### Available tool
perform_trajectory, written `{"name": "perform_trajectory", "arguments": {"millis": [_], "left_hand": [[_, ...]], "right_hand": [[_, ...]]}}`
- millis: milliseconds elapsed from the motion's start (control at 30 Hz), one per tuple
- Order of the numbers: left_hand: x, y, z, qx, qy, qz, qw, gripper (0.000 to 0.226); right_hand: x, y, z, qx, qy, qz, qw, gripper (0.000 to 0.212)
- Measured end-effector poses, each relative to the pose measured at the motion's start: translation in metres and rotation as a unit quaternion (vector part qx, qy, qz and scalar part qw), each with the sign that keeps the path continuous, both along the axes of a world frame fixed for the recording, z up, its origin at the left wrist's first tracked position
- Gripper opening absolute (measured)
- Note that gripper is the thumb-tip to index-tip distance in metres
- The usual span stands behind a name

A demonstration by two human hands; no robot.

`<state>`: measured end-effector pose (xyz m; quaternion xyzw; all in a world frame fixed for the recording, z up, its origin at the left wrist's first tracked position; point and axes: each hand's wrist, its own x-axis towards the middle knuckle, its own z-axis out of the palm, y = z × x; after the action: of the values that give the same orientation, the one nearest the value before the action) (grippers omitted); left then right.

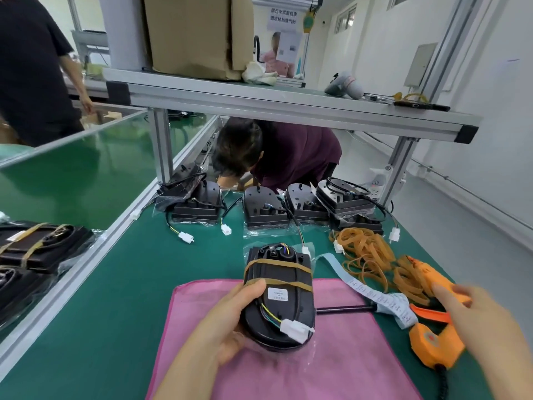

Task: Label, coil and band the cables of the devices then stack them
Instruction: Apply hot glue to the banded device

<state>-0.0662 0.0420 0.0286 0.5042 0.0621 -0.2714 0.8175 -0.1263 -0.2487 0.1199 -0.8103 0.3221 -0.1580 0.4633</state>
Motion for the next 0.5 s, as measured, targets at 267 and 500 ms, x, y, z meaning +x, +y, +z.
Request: {"name": "perform_trajectory", "arguments": {"millis": [267, 500], "left_hand": [[0.009, 0.03, 0.011, 0.028, -0.046, -0.088, 0.995, 0.023], [0.018, 0.057, 0.031, 0.078, -0.056, -0.158, 0.983, 0.079]], "right_hand": [[0.098, 0.053, -0.014, 0.097, 0.081, 0.374, 0.919, 0.04], [0.136, 0.089, -0.038, 0.24, 0.197, 0.635, 0.707, 0.06]]}}
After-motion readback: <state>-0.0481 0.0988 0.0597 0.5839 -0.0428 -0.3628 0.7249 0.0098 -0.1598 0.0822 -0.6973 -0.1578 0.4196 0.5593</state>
